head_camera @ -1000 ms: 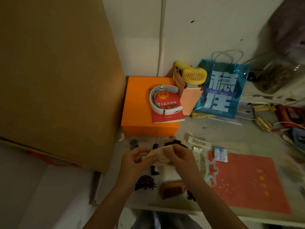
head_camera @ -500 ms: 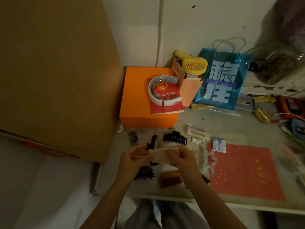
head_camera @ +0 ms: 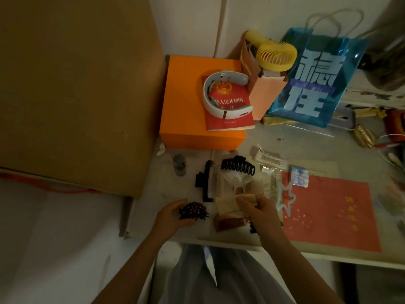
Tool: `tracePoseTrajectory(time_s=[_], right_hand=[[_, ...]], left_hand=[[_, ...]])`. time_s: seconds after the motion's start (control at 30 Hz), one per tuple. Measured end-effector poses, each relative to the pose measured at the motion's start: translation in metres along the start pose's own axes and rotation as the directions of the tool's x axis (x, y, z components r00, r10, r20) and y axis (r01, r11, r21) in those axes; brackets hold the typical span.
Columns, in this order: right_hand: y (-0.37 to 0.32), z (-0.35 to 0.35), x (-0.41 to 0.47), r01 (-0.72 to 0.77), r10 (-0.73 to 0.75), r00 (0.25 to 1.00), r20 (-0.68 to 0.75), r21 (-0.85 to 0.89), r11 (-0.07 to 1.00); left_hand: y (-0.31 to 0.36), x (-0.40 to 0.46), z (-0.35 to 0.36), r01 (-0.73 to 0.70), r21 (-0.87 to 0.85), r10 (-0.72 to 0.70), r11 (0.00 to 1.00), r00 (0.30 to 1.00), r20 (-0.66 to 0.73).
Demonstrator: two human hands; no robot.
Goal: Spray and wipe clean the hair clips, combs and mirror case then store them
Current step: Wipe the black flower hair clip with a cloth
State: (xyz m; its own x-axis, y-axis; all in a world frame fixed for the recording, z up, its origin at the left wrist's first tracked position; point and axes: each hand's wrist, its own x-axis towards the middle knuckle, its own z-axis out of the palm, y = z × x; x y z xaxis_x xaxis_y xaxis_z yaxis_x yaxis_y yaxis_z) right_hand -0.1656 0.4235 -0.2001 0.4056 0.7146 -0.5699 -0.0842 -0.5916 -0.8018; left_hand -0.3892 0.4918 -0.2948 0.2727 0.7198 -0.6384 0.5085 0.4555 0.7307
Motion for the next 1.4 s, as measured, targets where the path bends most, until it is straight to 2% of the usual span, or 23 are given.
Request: tracePoseTrajectory(time_s=[0.23,0.4,0.73,0.87,1.0,1.23,1.4], right_hand=[[0.005,0.004,0.003,-0.039,0.039,0.999,0.000,0.011,0.999],[0.009,0.003,0.002,-0.059,0.060,0.998,0.018,-0.016,0.998],[0.012,-0.003,0.000,-0.078,0.078,0.997,0.008,-0.011,0.997],[0.010,-0.005,-0.003,-0.058,0.058,0.998,-0.004,-0.009,0.998],[0.010,-0.007,-0.004,-0.045,0.045,0.999,-0.007,0.002,0.999],[-0.004,-0.006,-0.005,0.028,-0.027,0.999,-0.045,0.032,0.999],[-0.036,-0.005,-0.002,0.177,-0.168,0.979,-0.116,0.067,0.982]], left_hand=[[-0.007,0.010,0.003,-0.008,-0.022,0.008,1.000,1.000,-0.019],[-0.011,0.014,0.008,-0.025,0.035,0.025,0.999,0.999,-0.025],[-0.016,0.013,0.016,-0.031,0.076,0.029,0.997,0.999,0.033],[-0.016,0.010,0.017,-0.068,0.074,0.068,0.995,0.998,0.003],[-0.010,0.004,0.012,-0.095,-0.018,0.093,0.995,0.994,-0.061],[0.051,-0.016,0.000,-0.282,-0.148,0.258,0.948,0.952,-0.167],[0.112,-0.024,-0.006,-0.449,-0.153,0.417,0.880,0.886,-0.203]])
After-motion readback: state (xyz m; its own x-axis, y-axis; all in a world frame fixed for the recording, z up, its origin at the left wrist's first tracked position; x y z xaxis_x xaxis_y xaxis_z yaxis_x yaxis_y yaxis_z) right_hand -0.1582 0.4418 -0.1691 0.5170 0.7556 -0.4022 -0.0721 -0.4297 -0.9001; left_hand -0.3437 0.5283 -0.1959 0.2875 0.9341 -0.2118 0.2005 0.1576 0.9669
